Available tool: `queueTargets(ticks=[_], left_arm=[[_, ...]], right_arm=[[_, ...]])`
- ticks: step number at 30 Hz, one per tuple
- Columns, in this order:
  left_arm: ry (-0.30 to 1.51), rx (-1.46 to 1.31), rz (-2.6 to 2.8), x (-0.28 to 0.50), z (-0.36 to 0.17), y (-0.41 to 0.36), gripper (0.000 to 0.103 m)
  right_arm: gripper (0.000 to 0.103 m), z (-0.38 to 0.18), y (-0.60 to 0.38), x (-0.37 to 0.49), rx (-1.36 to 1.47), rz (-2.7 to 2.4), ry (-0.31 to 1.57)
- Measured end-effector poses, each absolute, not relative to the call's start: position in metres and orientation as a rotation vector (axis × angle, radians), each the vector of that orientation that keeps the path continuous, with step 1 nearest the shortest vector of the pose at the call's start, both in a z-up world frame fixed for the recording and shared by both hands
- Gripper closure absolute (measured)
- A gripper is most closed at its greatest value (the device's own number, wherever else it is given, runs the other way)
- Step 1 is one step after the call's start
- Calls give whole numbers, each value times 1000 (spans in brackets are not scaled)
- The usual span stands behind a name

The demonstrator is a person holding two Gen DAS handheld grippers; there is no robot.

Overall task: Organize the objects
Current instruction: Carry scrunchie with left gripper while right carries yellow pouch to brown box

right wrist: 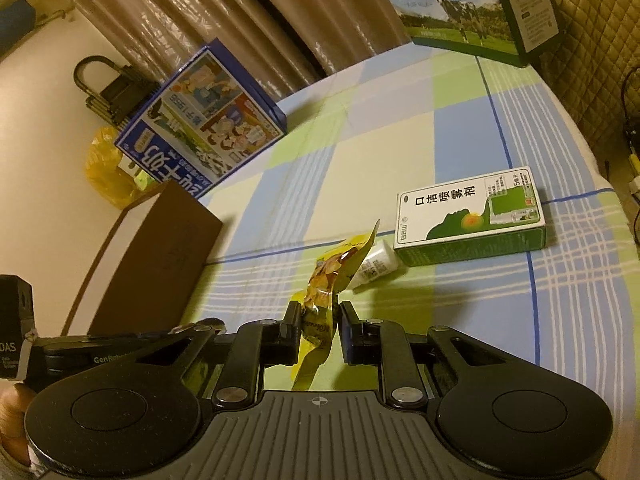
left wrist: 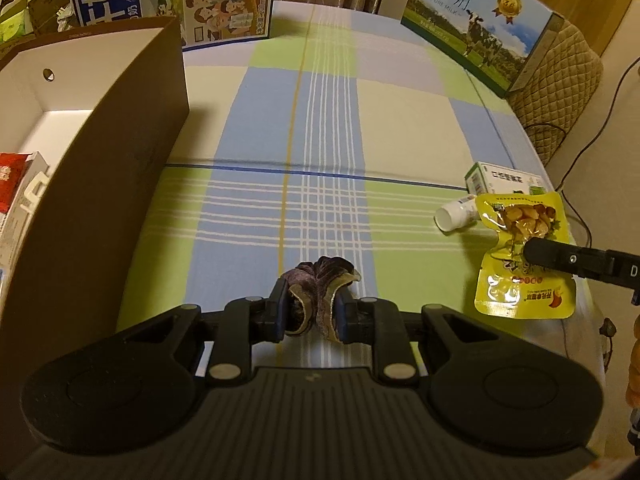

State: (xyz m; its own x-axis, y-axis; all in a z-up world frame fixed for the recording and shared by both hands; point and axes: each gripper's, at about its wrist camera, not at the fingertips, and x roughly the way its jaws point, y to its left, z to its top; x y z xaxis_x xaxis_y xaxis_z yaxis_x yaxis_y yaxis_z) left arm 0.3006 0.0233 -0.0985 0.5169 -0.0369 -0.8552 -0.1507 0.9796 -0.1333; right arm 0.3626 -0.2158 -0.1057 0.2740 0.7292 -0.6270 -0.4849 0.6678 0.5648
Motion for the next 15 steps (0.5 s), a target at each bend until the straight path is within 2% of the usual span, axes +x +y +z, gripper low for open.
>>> queueTargets(ticks=[15], left_arm=[[913, -253, -4, 242, -44, 41, 84]], right_arm=[[87, -62, -206, 308, 311, 871, 980]])
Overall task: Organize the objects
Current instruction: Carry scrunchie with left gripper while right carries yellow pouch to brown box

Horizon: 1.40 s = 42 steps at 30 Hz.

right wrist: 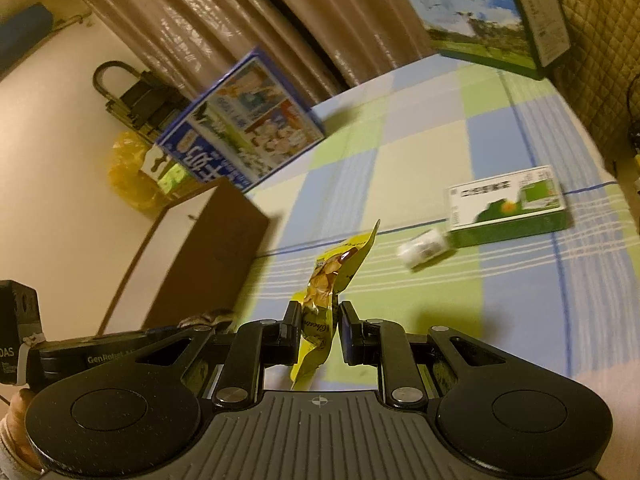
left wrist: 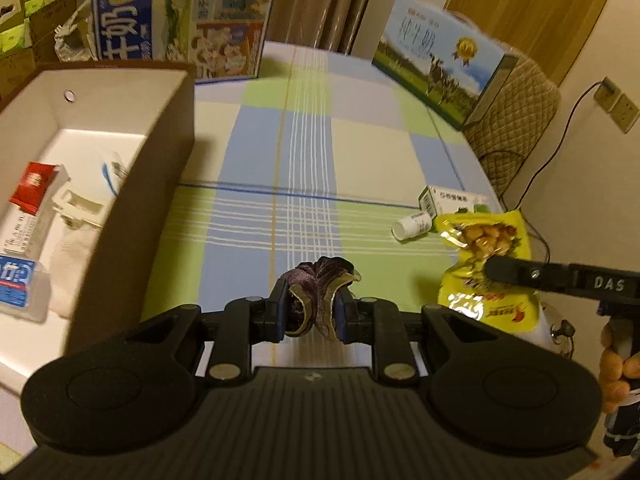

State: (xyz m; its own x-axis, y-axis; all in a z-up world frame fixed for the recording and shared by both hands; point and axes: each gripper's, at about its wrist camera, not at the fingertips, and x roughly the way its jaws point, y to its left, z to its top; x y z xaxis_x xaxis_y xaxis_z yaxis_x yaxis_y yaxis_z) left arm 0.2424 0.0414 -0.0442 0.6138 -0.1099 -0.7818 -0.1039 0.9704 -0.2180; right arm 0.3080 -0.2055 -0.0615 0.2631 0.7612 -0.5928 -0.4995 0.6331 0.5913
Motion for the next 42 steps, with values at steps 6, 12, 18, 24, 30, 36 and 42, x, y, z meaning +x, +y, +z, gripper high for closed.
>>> queueTargets(ticks=[6, 12, 18, 24, 30, 36, 42], left_arm=[[858, -272, 35, 216, -21, 71, 84], [814, -296, 120, 185, -3, 117, 84], [785, -315, 214, 162, 7, 172, 84], [779, -325, 289, 148, 8, 223, 84], [793, -320, 322, 147, 2, 261, 84], [816, -325, 329, 152, -7, 286, 84], [870, -322, 355, 157, -19, 304, 84]], right_arm=[[87, -47, -168, 286, 313, 971, 983], [87, -33, -117, 266, 320, 1085, 984], [87, -24, -61, 249, 303, 1178, 986], [87, -18, -7, 236, 251, 1249, 969], [87, -23, 45, 226, 152, 1282, 961], [87, -35, 89, 219, 7, 1286, 983], [87, -50, 119, 211, -136, 1254, 1027]])
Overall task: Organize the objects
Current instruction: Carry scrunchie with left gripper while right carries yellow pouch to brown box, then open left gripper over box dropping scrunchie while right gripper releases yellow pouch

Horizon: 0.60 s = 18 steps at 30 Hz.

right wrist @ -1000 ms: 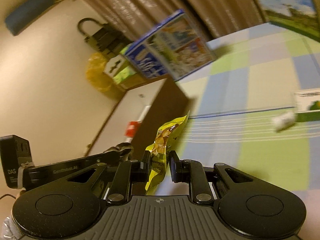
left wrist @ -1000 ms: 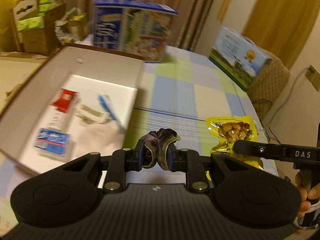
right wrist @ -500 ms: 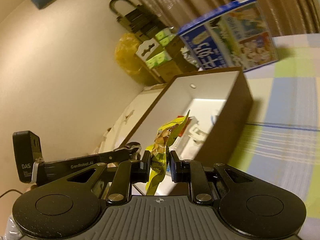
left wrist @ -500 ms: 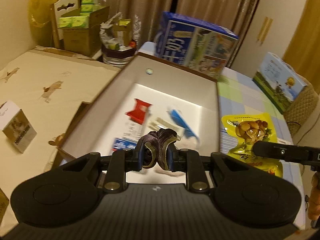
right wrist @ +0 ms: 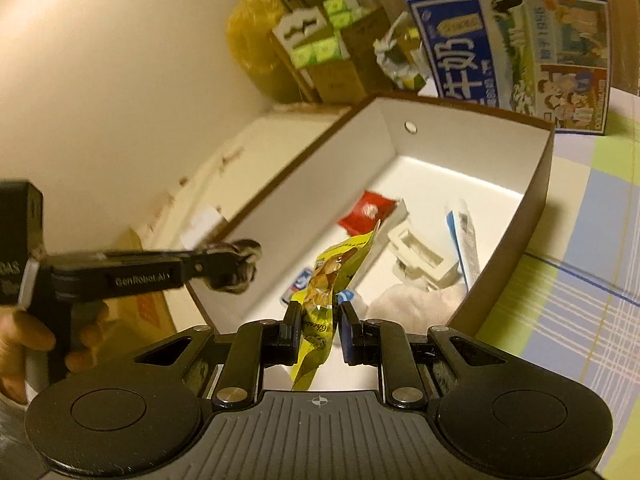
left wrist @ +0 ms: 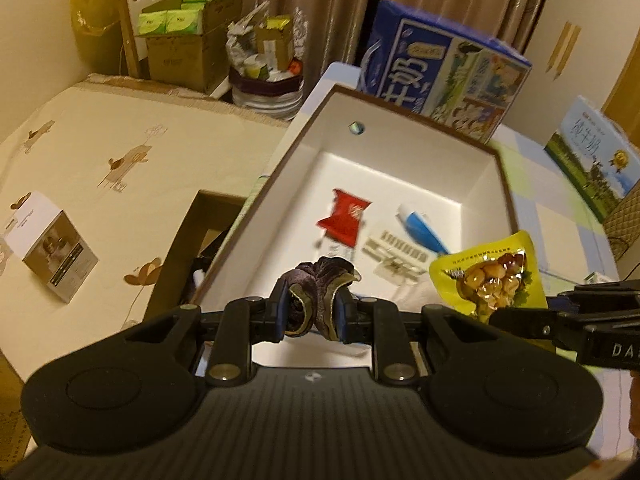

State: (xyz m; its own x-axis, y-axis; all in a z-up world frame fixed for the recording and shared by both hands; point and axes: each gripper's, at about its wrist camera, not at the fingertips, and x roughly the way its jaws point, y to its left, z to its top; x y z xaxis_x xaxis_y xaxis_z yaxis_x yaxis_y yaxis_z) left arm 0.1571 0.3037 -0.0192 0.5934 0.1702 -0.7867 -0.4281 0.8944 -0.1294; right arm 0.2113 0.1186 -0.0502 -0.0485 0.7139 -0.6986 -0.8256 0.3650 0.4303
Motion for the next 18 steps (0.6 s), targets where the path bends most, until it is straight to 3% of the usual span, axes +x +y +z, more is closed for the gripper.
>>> queueTargets(ticks=[18], left_arm=[[929, -347, 338, 164, -37, 322, 84]], right_arm=[[86, -77, 161, 194, -426, 1189, 1086]])
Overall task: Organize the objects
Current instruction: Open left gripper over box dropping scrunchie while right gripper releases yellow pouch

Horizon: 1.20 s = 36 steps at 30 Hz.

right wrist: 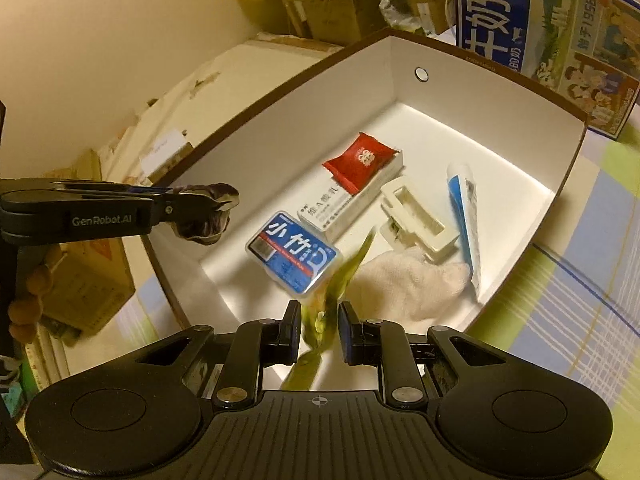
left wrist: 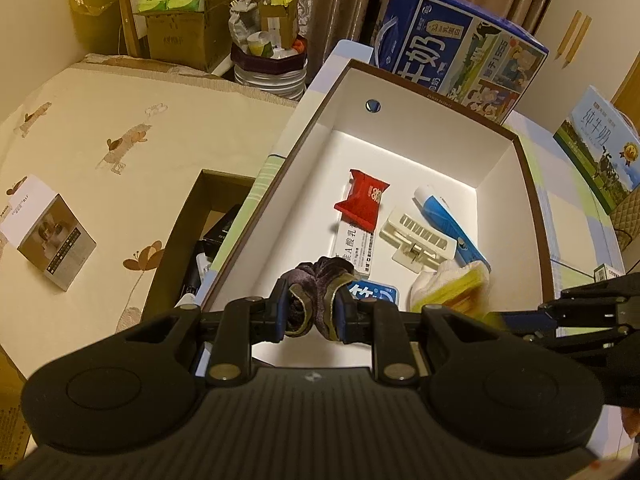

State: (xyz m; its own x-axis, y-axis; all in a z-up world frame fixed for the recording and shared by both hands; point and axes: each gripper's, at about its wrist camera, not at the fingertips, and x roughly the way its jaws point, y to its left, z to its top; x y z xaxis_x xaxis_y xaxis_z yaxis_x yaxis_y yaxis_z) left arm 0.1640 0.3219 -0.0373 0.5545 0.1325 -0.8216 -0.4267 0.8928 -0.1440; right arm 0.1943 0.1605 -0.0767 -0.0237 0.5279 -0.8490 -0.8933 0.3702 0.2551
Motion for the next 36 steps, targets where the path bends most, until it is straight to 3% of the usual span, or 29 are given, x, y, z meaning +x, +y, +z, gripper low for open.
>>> queueTargets(ticks=[6, 16, 24, 29, 36], left_arm=[[938, -355, 337, 165, -40, 324, 84], [964, -360, 316, 168, -43, 322, 82], [980, -329, 321, 170, -43, 318, 51], [977, -320, 320, 170, -40, 317, 44], [981, -314, 313, 170, -39, 314, 44]], right_arm=[[71, -77, 163, 200, -445, 1168, 1058], [69, -72, 163, 203, -437, 1159, 1051], [61, -70, 163, 204, -430, 1154, 1034], [58, -67, 162, 204, -426, 1147, 1020], [56, -65, 157, 205, -422, 1144, 1017]])
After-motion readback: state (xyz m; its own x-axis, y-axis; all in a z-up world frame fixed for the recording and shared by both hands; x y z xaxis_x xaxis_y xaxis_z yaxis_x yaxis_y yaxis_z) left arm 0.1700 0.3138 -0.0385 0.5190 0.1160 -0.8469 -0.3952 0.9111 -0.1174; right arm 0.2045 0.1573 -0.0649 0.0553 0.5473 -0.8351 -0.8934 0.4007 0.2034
